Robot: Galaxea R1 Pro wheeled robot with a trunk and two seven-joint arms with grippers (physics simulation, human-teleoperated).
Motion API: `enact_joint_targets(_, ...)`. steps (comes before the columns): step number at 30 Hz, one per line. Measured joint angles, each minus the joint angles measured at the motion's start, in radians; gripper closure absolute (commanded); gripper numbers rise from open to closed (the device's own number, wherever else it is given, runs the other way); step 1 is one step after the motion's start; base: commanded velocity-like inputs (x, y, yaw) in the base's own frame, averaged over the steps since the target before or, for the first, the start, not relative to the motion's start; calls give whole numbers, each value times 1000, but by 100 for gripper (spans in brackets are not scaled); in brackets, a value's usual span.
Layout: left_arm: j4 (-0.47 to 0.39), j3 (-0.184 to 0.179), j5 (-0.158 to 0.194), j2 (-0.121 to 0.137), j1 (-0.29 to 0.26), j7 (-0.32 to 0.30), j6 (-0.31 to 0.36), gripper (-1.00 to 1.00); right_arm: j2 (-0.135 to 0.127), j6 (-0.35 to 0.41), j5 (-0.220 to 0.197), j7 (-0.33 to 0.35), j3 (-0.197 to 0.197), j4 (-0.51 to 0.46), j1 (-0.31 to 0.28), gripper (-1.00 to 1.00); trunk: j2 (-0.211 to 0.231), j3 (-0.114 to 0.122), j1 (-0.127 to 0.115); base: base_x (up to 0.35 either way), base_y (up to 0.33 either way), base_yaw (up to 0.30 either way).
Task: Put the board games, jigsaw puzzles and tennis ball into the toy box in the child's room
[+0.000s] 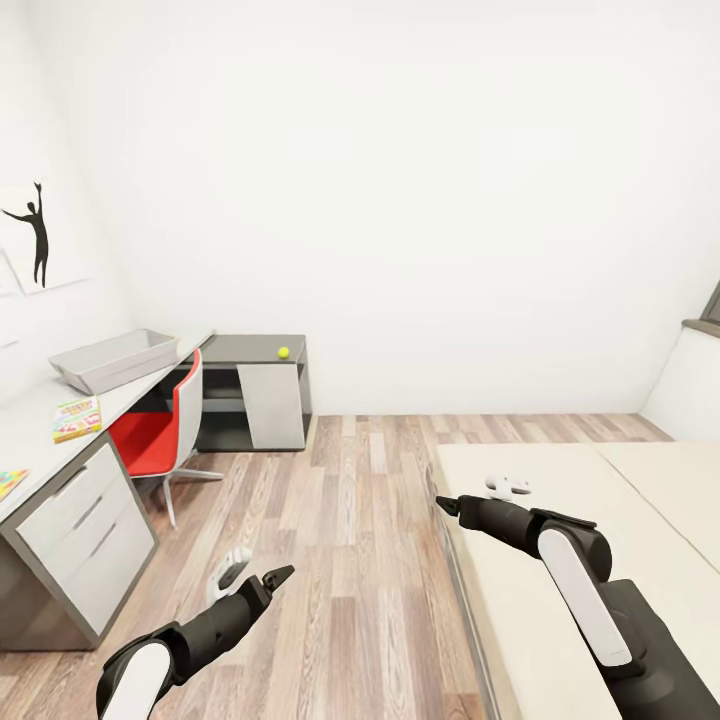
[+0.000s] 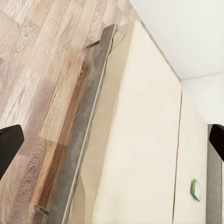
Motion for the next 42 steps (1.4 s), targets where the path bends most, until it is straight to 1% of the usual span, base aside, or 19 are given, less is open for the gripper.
enact_joint_targets(34,0,0,0,1,0,-1,0,-100,-1,1,0,0,2,0,0,-100,0,0,0,0,0,6)
enact_joint_targets(42,0,0,0,0,0,-2,0,-100,-1,1,0,0,4,0,-1,-100,0,0,0,0,0,113)
